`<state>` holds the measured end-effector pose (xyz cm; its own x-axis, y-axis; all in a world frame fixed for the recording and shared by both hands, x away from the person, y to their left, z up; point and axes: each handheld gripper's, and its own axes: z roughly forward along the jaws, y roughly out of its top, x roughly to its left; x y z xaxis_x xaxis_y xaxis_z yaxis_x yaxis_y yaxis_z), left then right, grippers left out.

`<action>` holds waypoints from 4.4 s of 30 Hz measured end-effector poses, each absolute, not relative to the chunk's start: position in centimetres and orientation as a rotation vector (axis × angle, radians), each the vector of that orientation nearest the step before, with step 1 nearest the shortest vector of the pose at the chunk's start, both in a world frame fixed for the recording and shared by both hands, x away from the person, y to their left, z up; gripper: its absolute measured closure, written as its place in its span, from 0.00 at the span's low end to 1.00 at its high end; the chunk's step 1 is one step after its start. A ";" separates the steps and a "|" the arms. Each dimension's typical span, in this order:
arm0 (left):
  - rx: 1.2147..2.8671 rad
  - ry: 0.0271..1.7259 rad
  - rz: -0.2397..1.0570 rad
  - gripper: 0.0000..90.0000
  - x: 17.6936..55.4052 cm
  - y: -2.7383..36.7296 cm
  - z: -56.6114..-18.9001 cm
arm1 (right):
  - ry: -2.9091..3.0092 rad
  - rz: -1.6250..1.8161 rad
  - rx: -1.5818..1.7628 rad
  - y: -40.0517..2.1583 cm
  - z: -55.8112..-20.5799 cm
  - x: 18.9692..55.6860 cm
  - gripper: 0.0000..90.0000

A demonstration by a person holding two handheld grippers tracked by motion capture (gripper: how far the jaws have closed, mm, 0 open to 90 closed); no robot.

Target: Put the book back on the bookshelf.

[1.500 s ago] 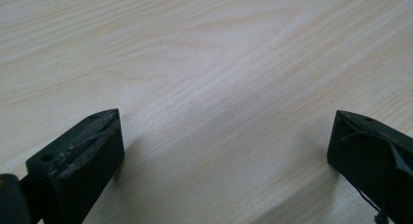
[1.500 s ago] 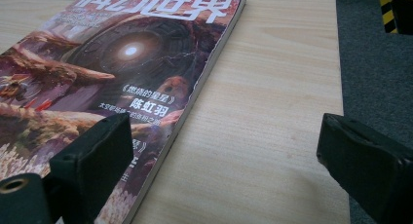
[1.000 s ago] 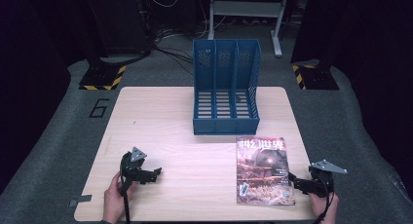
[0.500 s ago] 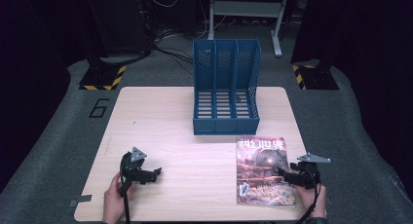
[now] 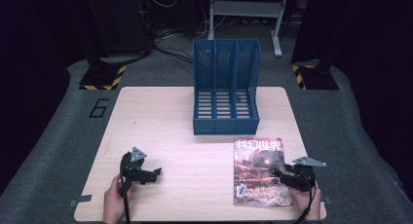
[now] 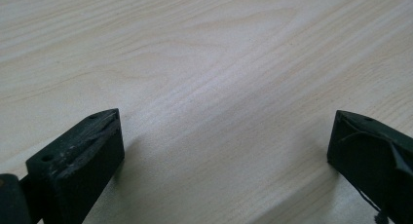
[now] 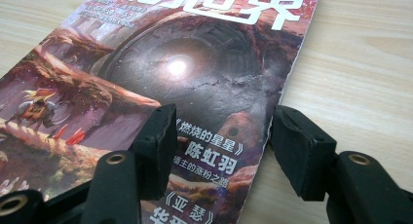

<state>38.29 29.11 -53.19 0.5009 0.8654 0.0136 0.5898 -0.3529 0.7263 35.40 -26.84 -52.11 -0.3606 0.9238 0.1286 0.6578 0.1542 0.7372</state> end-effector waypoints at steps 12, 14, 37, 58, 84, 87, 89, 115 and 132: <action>2.075 1.189 0.527 0.00 38.3 29.1 -53.2 | 2.039 1.037 1.560 -23.6 -52.1 34.9 0.50; 2.076 1.188 0.528 0.00 38.3 29.1 -53.2 | 2.036 1.039 1.555 -23.1 -52.2 34.9 0.50; 2.110 1.173 0.518 0.00 38.3 29.3 -53.0 | 2.054 1.029 1.567 -15.9 -52.0 35.5 0.52; 2.076 1.190 0.518 0.00 38.3 29.1 -53.2 | 2.233 1.104 1.532 -17.7 -51.3 33.4 0.49; 2.069 1.066 0.460 0.00 38.9 25.5 -52.2 | 2.321 1.146 1.330 -16.3 -50.8 35.8 0.46; 2.090 1.042 0.438 0.00 39.5 24.1 -52.1 | 2.305 1.166 1.359 -16.4 -50.5 37.0 0.48; 2.122 1.023 0.443 0.00 40.1 22.9 -52.2 | 2.333 1.145 1.378 -16.2 -50.5 38.3 0.49; 2.163 1.027 0.463 0.00 40.6 18.5 -53.0 | 2.499 0.847 1.506 -13.9 -49.9 43.4 0.40; 2.164 1.027 0.469 0.01 40.5 18.1 -53.0 | 2.496 1.084 1.583 -15.4 -50.4 43.8 0.42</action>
<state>40.50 18.13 -53.00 0.6226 0.7820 0.0289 0.5343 -0.4517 0.7145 43.78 -15.36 -50.38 -0.4941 0.7952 0.3515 0.7997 0.2570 0.5426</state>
